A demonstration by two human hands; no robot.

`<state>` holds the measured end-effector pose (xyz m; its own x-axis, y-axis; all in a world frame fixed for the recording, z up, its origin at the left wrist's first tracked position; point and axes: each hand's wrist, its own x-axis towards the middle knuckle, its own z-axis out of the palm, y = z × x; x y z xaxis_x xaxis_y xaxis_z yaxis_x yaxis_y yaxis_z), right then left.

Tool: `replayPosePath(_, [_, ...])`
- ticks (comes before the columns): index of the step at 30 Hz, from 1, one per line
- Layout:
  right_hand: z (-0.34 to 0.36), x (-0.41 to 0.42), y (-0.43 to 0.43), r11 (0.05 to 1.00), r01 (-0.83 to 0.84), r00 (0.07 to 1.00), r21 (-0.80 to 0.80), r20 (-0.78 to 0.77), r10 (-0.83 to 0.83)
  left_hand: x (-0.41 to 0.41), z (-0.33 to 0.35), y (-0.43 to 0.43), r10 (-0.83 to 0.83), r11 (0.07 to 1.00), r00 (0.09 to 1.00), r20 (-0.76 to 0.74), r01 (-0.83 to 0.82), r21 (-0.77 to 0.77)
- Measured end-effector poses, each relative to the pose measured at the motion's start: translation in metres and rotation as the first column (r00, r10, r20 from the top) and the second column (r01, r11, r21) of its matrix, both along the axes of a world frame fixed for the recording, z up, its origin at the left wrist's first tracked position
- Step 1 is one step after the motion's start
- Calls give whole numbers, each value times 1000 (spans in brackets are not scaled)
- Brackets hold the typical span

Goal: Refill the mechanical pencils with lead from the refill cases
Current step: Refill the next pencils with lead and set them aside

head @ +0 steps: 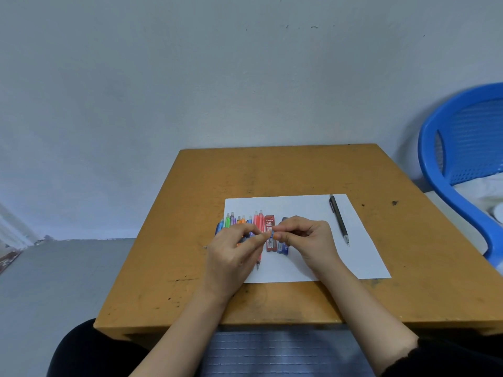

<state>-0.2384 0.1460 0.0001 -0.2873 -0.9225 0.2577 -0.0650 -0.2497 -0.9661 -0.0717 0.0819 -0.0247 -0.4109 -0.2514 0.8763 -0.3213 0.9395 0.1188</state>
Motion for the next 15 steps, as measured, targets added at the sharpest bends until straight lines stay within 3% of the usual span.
replayPosePath(10, [6, 3, 3, 997, -24, 997, 71, 70, 19, 2, 1, 1, 11, 998, 1000, 13, -11, 56])
replayPosePath(15, [3, 5, 4, 990, -70, 997, 119, -24, 73, 0, 0, 6, 46, 996, 999, -18, -44, 75])
